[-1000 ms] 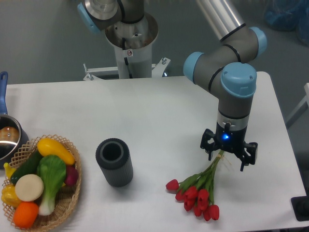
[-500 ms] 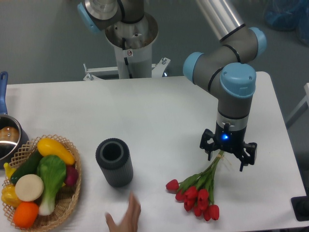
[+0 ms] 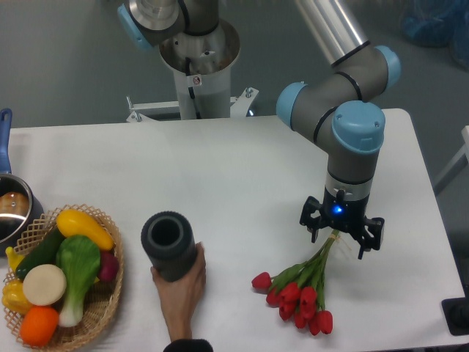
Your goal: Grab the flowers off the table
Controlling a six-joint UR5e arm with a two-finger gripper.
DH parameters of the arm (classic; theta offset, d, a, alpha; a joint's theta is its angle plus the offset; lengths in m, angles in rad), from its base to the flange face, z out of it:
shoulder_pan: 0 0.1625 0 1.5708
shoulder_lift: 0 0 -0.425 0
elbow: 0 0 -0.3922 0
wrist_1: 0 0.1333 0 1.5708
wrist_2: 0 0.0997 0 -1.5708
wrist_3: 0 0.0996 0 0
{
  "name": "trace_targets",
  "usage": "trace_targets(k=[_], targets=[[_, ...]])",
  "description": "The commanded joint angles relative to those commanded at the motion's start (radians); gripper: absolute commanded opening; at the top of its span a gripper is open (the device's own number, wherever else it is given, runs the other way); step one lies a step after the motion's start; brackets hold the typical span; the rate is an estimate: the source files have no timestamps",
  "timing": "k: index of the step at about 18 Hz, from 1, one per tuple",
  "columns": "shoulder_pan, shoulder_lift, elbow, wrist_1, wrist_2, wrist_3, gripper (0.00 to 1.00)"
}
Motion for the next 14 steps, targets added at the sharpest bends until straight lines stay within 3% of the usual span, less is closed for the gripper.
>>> trace_targets(k=[2,11,14], targets=[[0.005,0.000,-0.029,0.000,0.002,0.043,1.00],[0.002,-0.051,-0.032,0.008,0.011,0.033,1.00],[-0.003,-0.063,-0.038,0.061,0.012,0.026,1.00]])
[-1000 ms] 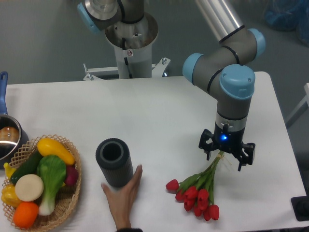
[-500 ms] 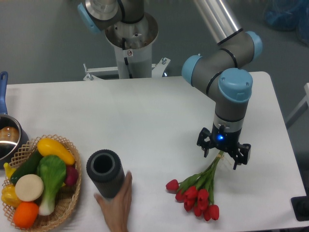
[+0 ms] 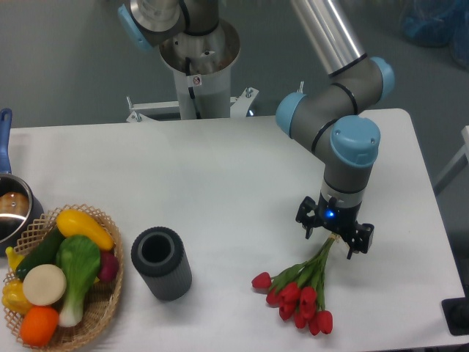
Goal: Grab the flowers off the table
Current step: 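Lower the open gripper onto the green tulip stems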
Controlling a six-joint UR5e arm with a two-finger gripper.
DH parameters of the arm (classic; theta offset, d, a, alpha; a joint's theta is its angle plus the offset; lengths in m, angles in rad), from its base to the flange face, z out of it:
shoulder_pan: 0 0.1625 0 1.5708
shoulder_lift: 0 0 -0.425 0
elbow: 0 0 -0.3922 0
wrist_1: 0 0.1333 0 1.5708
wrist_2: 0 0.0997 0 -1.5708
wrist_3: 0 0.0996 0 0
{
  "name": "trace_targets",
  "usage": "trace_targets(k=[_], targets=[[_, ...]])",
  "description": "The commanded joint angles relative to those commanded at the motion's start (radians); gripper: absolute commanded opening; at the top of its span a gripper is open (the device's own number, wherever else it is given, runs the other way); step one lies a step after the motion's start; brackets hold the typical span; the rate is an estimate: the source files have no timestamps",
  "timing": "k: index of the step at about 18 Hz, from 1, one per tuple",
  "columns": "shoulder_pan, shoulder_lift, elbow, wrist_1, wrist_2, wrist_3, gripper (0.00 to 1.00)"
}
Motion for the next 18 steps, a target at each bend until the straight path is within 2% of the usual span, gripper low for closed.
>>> trace_targets(k=[5,18], targets=[[-0.002,-0.029,0.002,0.014,0.000,0.002,1.00],[-0.002,-0.038,-0.034,0.009,0.002,0.011,1.00]])
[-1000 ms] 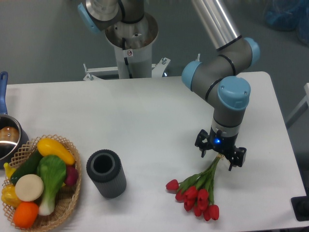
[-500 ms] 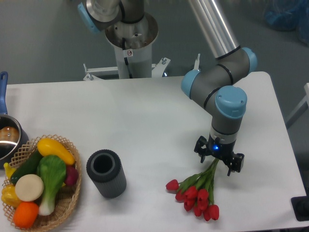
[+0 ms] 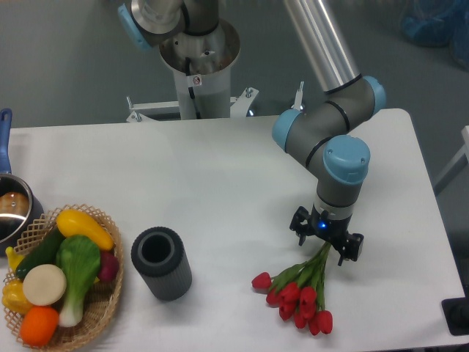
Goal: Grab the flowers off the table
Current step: 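Lower the open gripper onto the green tulip stems, then close the gripper around the tulip stems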
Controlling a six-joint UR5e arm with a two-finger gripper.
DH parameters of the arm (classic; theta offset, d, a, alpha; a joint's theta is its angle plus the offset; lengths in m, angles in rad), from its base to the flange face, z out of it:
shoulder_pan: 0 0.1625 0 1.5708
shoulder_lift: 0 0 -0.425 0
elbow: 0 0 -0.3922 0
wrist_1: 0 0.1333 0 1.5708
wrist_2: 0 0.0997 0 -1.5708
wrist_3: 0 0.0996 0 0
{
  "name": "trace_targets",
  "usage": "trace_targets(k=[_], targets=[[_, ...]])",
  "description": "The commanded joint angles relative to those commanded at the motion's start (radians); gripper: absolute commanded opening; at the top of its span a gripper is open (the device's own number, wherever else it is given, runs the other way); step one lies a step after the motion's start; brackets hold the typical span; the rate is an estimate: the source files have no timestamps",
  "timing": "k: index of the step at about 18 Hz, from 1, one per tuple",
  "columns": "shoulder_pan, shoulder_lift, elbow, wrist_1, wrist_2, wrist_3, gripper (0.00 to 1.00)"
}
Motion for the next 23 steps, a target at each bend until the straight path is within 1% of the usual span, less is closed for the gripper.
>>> trace_targets(k=[3,5,6,7,8,9,11,12,15,16,17,18,20,21,23], targets=[[0.002,-0.009,0.005,0.002,0.002,0.002,1.00],[0.003,-0.011,0.008,0.000,0.023,0.002,0.99],[0.003,-0.011,0.008,0.000,0.032,0.002,0.95],[0.002,-0.009,0.008,0.000,0.034,0.002,0.81],[0.003,-0.009,0.008,0.000,0.034,0.000,0.70],[0.002,-0.009,0.008,0.000,0.035,-0.003,0.63],[0.003,-0.009,0.009,0.000,0.035,-0.002,0.62],[0.003,-0.008,0.011,0.000,0.035,-0.003,0.59],[0.003,-0.008,0.014,0.000,0.034,-0.005,0.59],[0.006,-0.008,0.015,0.000,0.034,-0.008,0.50],[0.006,-0.006,0.015,0.000,0.032,-0.008,0.43],[0.006,-0.006,0.015,0.000,0.032,-0.009,0.39],[0.006,-0.005,0.015,0.000,0.032,-0.009,0.39],[0.006,-0.005,0.017,0.000,0.032,-0.011,0.32],[0.006,-0.005,0.017,0.000,0.032,-0.011,0.27]])
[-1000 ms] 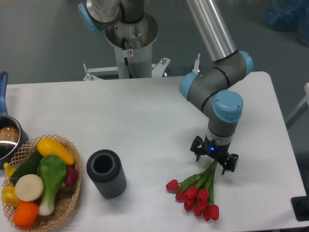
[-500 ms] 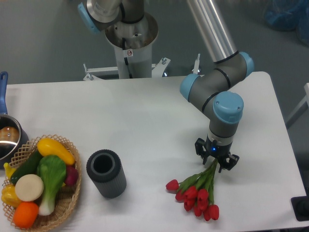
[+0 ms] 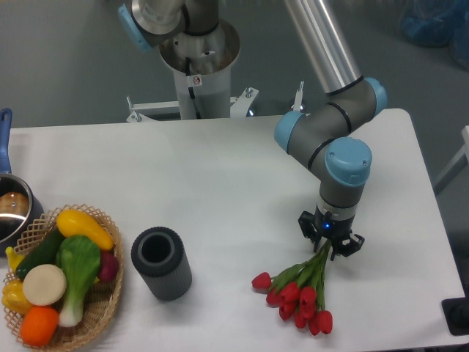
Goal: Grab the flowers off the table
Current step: 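Close the gripper around the tulip stems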
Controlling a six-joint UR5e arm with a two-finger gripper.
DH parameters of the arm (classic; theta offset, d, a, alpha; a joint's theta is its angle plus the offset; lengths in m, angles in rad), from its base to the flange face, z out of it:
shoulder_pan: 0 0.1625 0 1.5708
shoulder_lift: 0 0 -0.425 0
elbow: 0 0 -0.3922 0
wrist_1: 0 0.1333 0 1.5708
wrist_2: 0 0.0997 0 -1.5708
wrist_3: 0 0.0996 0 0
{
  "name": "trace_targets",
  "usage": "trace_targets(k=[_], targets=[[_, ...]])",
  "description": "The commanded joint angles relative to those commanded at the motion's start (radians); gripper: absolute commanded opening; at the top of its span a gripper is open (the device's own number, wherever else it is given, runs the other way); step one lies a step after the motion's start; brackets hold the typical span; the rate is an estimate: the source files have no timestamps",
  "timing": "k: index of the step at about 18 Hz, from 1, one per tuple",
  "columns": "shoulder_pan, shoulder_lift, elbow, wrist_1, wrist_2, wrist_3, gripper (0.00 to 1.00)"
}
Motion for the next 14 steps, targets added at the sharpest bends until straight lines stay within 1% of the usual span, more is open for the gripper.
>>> trace_targets(k=[3,6,12,14], targets=[[0.002,0.002,0.000,0.000,0.000,0.000,0.27],[0.002,0.002,0.006,0.000,-0.002,0.000,0.22],[0.005,0.008,0.035,0.000,-0.009,-0.008,0.22],[0.000,0.015,0.051,0.000,-0.034,-0.015,0.22]])
